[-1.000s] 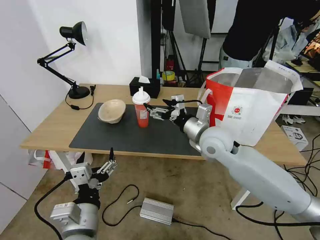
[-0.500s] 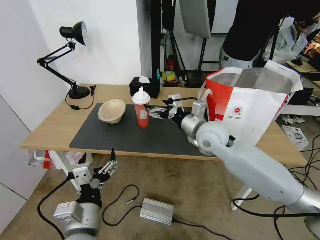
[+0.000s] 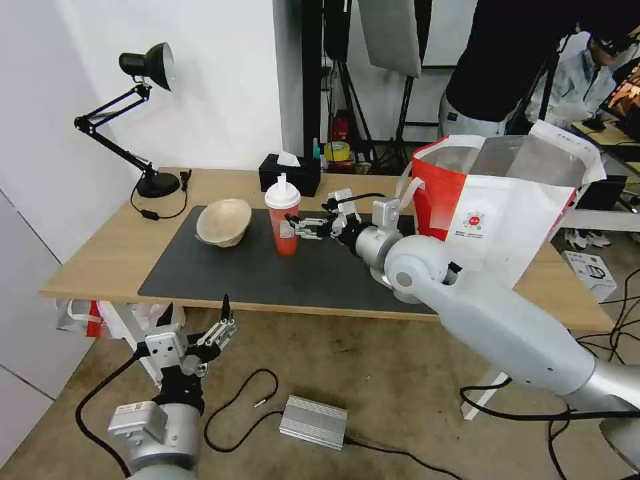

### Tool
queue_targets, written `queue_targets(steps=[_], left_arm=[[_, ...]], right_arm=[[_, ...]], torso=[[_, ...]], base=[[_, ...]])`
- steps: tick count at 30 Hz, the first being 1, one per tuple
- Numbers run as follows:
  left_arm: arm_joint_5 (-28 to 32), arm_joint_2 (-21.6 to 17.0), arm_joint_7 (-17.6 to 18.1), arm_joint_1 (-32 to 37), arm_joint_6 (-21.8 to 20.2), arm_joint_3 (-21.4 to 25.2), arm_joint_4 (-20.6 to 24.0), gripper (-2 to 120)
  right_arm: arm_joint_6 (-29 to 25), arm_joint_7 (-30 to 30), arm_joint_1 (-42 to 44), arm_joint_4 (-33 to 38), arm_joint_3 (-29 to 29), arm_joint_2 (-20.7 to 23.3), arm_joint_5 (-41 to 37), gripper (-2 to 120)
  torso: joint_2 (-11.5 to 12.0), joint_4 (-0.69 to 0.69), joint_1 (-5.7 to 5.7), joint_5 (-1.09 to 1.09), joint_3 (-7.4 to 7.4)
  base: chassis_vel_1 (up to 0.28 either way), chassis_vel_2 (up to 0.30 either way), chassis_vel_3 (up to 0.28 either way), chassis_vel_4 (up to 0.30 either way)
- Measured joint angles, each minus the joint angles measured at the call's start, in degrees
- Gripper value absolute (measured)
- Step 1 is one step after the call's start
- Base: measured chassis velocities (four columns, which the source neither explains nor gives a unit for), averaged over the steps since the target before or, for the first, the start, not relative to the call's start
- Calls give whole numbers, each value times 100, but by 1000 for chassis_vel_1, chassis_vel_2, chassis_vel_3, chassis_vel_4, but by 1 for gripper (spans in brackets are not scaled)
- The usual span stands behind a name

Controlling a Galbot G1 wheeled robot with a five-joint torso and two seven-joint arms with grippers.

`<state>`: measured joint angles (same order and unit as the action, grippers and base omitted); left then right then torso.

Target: Pick up the trash from the table and place it into the takeout bag.

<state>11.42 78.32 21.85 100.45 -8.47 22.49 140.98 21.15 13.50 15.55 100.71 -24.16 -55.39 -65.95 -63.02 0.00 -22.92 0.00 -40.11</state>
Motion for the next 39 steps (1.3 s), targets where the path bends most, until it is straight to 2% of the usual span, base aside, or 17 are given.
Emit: queue_targets(steps=[39], left_arm=[[-34,-28,-11,-4,63,-50,-76,100]], right_arm=[[341,-122,-519,-587,-376,-315,25,100]], torso=[[0,0,1,0,0]], base=[[0,0,0,0]])
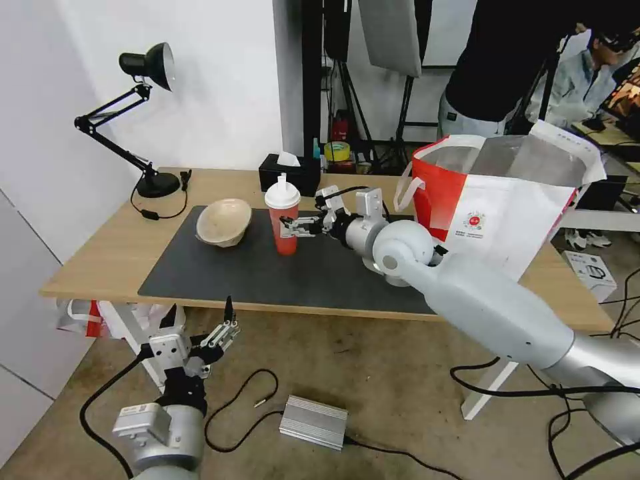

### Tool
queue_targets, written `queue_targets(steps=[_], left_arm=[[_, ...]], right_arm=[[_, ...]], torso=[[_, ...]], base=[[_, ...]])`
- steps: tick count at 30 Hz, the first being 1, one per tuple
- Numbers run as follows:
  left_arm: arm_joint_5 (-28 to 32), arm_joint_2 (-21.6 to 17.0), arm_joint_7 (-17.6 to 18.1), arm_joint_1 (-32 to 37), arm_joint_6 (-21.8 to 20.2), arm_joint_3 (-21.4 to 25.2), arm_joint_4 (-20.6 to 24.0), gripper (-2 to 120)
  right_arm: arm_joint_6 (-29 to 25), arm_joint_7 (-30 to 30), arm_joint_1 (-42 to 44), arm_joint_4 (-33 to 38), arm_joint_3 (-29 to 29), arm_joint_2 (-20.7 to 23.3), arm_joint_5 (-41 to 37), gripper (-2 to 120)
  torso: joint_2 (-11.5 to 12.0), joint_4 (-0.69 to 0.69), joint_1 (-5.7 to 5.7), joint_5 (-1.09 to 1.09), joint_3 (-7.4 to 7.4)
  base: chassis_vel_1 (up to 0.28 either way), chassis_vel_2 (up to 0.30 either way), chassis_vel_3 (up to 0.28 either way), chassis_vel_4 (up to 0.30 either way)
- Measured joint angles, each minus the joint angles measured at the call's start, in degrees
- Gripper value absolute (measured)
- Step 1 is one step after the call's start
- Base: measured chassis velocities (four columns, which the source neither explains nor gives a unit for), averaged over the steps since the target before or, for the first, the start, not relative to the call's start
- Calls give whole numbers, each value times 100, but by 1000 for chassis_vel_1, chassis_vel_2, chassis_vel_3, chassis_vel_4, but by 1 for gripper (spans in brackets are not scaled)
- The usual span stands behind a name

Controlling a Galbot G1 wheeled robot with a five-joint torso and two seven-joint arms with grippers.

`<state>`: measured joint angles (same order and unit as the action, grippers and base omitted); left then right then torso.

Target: Pick up the trash from the table and place it into the takeout bag.

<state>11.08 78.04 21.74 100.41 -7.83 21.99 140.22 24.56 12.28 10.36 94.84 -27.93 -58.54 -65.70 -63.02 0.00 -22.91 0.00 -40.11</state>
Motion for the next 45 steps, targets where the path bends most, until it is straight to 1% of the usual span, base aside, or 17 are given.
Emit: queue_targets(steps=[18,45], left_arm=[[5,34,0,-21,-2,-23,20,100],[21,22,2,-58,-1,-61,-45,100]], right_arm=[[49,7,-90,-169,-57,-103,5,100],[50,-197,-330,-934,-201,-486,78,100]], torso=[[0,0,0,0,0],[0,0,0,0,0]], base=[[0,0,0,0],[0,0,0,0]])
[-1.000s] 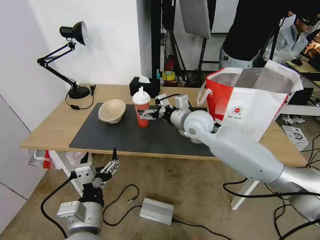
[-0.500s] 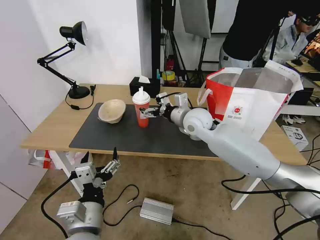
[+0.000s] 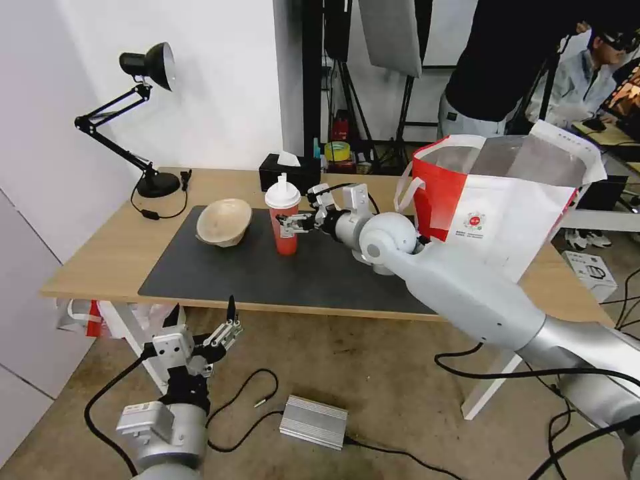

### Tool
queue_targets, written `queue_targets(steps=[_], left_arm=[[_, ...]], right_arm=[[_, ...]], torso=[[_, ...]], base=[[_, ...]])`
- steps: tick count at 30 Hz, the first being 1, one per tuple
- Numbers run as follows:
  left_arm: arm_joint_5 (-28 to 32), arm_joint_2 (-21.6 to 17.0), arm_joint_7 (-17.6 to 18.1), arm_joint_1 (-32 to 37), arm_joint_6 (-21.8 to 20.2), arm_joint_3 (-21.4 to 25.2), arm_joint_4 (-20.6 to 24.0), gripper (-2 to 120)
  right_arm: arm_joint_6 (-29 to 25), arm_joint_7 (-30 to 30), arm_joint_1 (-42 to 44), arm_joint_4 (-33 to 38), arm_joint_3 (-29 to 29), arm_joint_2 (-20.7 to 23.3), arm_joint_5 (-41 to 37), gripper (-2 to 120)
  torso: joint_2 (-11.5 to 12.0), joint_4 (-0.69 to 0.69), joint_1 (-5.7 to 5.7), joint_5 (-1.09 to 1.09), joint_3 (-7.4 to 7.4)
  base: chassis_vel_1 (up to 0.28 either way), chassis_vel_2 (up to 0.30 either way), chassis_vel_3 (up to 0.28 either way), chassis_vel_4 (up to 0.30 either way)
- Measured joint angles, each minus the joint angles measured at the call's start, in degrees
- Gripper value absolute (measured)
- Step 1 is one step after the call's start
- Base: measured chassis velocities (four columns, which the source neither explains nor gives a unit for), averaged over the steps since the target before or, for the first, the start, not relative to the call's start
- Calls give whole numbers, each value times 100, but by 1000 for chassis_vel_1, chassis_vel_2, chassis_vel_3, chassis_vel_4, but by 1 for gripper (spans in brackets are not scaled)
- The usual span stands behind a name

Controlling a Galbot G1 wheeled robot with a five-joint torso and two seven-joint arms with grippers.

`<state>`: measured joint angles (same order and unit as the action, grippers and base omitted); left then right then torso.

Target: Pick up the trash from the table and place it into the takeout bag.

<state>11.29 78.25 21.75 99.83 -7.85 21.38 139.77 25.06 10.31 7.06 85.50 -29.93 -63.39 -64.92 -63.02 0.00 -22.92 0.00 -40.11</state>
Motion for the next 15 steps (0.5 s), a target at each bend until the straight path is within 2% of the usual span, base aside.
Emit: queue_targets(steps=[15], left_arm=[[15,-21,8,-20,8,-4,-57,100]], right_arm=[[-5,-123,-52,-357,-46,-184,165,100]], torso=[[0,0,0,0,0]], base=[[0,0,0,0]])
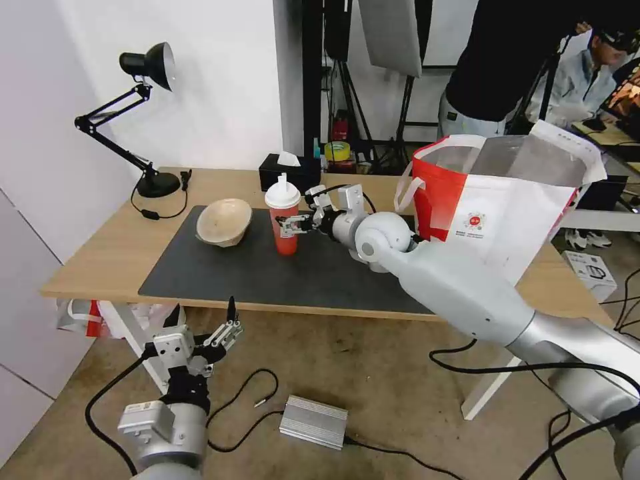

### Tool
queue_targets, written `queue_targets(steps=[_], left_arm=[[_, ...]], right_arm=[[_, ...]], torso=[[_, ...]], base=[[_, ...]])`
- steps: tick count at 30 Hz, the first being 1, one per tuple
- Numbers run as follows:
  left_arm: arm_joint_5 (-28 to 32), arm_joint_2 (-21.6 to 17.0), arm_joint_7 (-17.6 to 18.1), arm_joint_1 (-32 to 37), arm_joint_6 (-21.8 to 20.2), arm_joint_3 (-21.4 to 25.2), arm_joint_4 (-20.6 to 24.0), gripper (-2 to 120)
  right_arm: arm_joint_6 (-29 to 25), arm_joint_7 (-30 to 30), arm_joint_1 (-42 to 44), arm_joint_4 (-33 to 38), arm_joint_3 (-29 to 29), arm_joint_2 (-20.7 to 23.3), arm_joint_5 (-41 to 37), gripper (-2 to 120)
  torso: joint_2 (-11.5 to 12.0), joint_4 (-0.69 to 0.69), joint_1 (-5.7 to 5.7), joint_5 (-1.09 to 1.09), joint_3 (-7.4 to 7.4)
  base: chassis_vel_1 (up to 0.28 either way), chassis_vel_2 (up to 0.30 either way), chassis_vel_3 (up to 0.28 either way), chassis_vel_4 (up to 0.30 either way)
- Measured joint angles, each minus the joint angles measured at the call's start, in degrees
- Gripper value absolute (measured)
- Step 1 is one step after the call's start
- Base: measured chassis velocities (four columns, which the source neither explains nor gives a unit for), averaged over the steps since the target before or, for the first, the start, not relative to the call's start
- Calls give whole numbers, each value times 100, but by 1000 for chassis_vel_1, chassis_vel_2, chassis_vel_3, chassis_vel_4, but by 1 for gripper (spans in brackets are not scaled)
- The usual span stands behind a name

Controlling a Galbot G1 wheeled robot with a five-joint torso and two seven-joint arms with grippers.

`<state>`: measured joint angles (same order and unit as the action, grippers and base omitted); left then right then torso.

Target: Pick up the trash from the table and place it into the takeout bag.

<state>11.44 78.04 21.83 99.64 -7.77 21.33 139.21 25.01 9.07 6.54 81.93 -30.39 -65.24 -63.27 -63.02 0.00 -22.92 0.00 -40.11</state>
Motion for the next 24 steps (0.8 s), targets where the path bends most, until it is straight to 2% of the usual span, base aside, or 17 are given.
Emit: queue_targets(steps=[24], left_arm=[[1,-3,2,17,4,6,3,100]], right_arm=[[-9,-118,-50,-390,8,-252,147,100]], torso=[[0,0,0,0,0]], base=[[0,0,0,0]])
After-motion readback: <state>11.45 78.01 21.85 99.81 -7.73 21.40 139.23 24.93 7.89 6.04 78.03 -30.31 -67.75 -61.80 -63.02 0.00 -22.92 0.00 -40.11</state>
